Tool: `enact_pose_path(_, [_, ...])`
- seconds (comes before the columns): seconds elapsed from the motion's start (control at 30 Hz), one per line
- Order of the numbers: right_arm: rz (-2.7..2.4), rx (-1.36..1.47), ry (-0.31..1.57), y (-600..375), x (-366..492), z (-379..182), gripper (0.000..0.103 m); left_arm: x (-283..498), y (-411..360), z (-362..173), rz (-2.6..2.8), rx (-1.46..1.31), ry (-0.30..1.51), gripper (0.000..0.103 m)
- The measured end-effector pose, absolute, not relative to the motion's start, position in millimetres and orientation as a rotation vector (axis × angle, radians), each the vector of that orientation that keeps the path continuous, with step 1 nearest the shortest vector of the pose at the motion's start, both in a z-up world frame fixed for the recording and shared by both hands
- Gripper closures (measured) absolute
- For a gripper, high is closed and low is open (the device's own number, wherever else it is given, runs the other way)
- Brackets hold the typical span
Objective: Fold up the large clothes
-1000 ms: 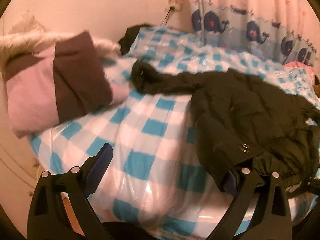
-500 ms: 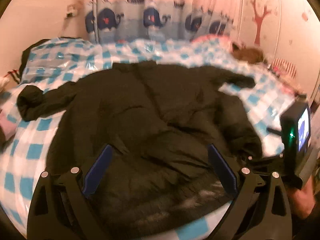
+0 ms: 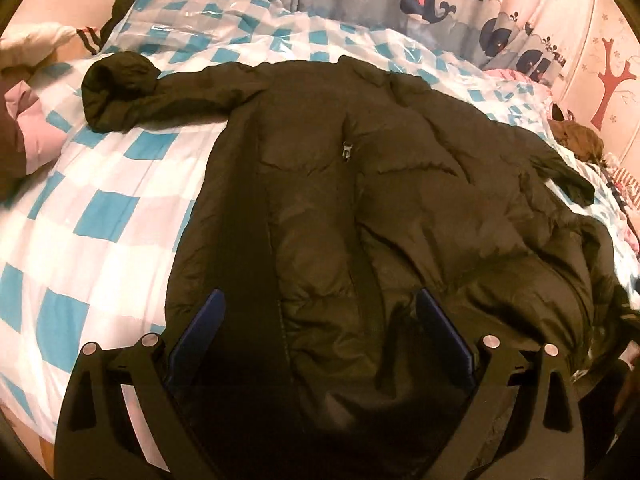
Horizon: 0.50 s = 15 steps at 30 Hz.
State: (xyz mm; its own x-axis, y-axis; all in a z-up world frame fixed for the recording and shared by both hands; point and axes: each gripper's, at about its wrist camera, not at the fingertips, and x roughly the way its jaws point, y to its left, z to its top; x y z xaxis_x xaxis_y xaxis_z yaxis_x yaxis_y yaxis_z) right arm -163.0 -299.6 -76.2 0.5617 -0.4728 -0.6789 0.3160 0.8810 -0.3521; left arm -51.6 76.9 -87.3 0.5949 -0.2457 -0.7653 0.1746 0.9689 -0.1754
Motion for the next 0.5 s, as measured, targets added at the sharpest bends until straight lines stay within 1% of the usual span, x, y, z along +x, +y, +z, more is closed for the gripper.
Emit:
enact_pose_path(0.03, [-0.451, -0.300, 0.942, -293, -143, -92, 0.007, -50, 76, -87, -0.242, -0.084, 0.906, 0.011])
enact_pose_path(0.07, [-0.450, -0.356, 0.968, -288, -140, -100, 0.007, -50, 79, -90, -0.238, -0.086, 0.909, 0.011])
enact_pose_path(0.13, [-0.533, -0.300, 0.900, -308, -157, -86, 0.007, -48, 80, -95, -0.231, -0.092, 0.917, 0.011])
enact_pose_path(0.17, [-0.575, -0.180, 0.846, -328, -177, -72, 0.007, -46, 83, -99, -0.226, -0.099, 0.925, 0.011])
enact_pose_path(0.23, [-0.633, 0.167, 0.749, -387, -234, -48, 0.007, -45, 87, -103, -0.228, -0.114, 0.939, 0.011])
enact_pose_path(0.3, [-0.631, 0.351, 0.739, -415, -267, -49, 0.007, -44, 86, -103, -0.231, -0.122, 0.941, 0.011])
enact_pose_path(0.33, [-0.618, 0.330, 0.732, -408, -275, -48, 0.007, -44, 86, -102, -0.229, -0.123, 0.942, 0.011])
enact_pose_path(0.43, [-0.525, 0.070, 0.666, -352, -267, -34, 0.007, -41, 91, -102, -0.226, -0.140, 0.946, 0.011])
enact_pose_path(0.5, [-0.455, 0.050, 0.611, -334, -252, -22, 0.007, -44, 99, -98, -0.233, -0.183, 0.943, 0.011])
